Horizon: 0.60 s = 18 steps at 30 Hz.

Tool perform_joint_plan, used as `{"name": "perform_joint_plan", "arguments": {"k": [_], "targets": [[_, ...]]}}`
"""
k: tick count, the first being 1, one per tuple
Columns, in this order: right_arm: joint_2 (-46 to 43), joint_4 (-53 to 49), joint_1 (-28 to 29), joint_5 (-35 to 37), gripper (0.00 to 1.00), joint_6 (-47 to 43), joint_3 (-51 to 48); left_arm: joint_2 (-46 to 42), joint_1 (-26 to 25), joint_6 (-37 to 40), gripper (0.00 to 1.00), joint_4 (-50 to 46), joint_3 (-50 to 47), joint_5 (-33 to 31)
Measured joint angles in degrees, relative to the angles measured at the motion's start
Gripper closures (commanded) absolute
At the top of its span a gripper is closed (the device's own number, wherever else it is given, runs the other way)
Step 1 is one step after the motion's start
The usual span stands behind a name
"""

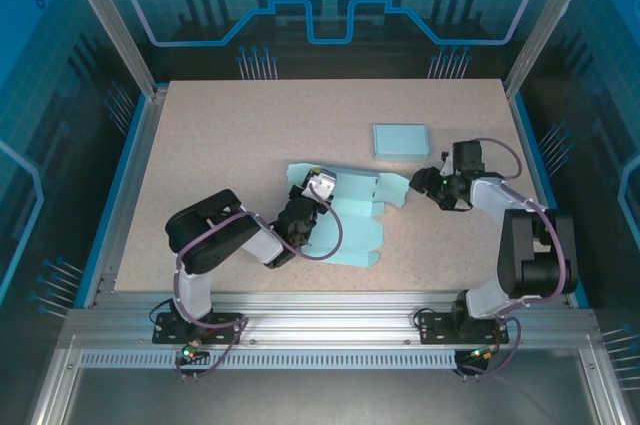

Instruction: Fold the paper box

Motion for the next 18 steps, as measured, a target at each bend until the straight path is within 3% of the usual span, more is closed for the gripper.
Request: {"name": "perform_joint_plan", "arguments": {"k": [9, 18], "targets": [[9.75, 6.73, 0.09, -7.32, 0.48, 0.66, 1.77, 0.02, 0.0, 0.07, 0.89, 0.07, 1.36, 0.04], [7.41, 12.98, 3.23, -12.11, 0.47, -0.59, 0.35, 0.24, 0.0, 0.63, 0.89, 0.09, 1.49, 0.0]]}}
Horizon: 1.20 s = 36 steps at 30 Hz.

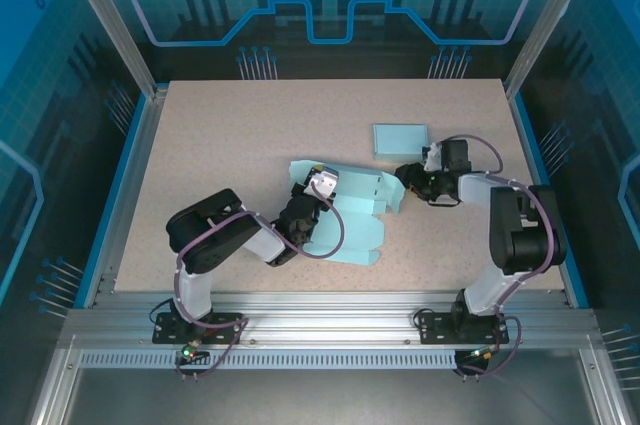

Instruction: Fold the paper box

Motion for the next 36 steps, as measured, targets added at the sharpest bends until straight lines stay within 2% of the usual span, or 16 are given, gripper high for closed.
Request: {"name": "perform_joint_plan", "arguments": {"k": [21, 36], "targets": [[-16.74, 2.78, 6.78, 2.97, 0.45, -0.96, -11.32, 0.11, 0.0, 0.94, 0.89, 0.02, 0.72, -1.11], [-17.25, 3.45, 13.68, 6.84, 0.42, -0.94, -13.35, 0.42, 0.0, 1.09, 0.88, 0.04, 0.74, -1.77]]}}
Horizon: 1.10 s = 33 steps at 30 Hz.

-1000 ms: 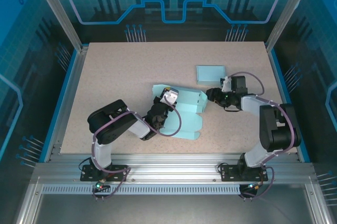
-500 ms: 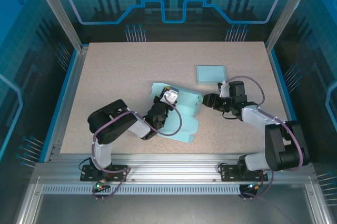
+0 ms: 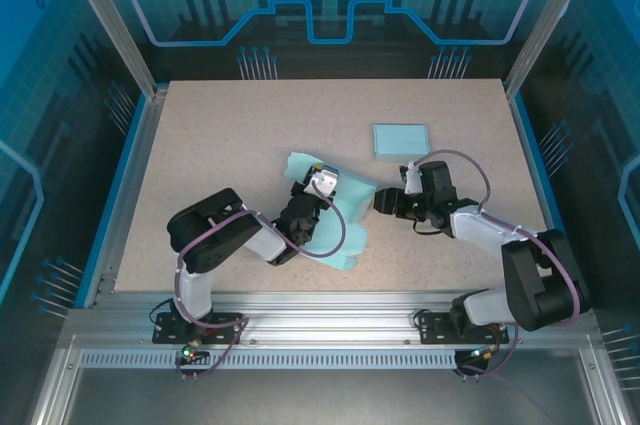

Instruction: Fold the paper box

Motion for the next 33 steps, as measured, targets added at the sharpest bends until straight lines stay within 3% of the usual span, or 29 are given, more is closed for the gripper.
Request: {"name": "perform_joint_plan", "arguments": {"k": [9, 23, 33], "targets": [[1.88, 3.32, 2.27, 1.25, 0.39, 0.0, -0.17, 0.02, -0.55, 0.83, 0.89, 0.92, -0.55, -2.21], [4.55, 6.34, 7.34, 5.35, 0.37, -0.5, -0.22, 1.44, -1.2, -3.8, 0.89, 2.1, -3.39, -6.97], [5.4, 9.64, 11.04, 10.4, 0.29, -3.15, -1.09, 2.21, -1.16, -4.96, 0.89, 2.43, -3.8, -8.81]]}}
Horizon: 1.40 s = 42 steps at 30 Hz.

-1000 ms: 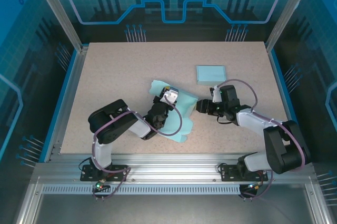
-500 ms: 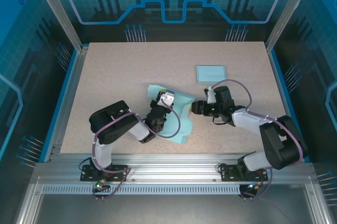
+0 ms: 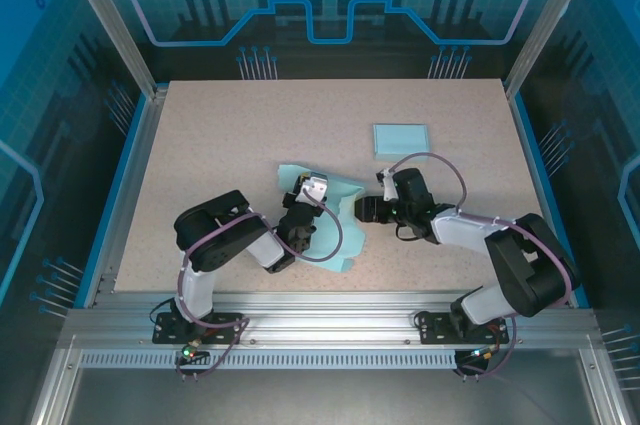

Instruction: Fold the paper box

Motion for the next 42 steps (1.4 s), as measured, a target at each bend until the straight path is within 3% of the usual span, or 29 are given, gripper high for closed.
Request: {"name": "perform_joint_plan", "arguments": {"k": [27, 36, 42], "targets": [[-2.05, 2.54, 3.87, 4.11, 0.17, -5.75, -4.37, 0.87, 0.22, -0.26, 0.89, -0.61, -0.07, 3.48], [-6.21, -0.15, 0.59, 2.14, 0.12, -6.95, -4.42, 0.87, 0.31, 1.01, 0.9, -0.59, -0.35, 4.68], [-13.46, -2.67, -3.5, -0.81, 0.1, -6.73, -6.38, 0.85, 0.31, 3.54, 0.9, -0.66, -2.12, 5.18]]}}
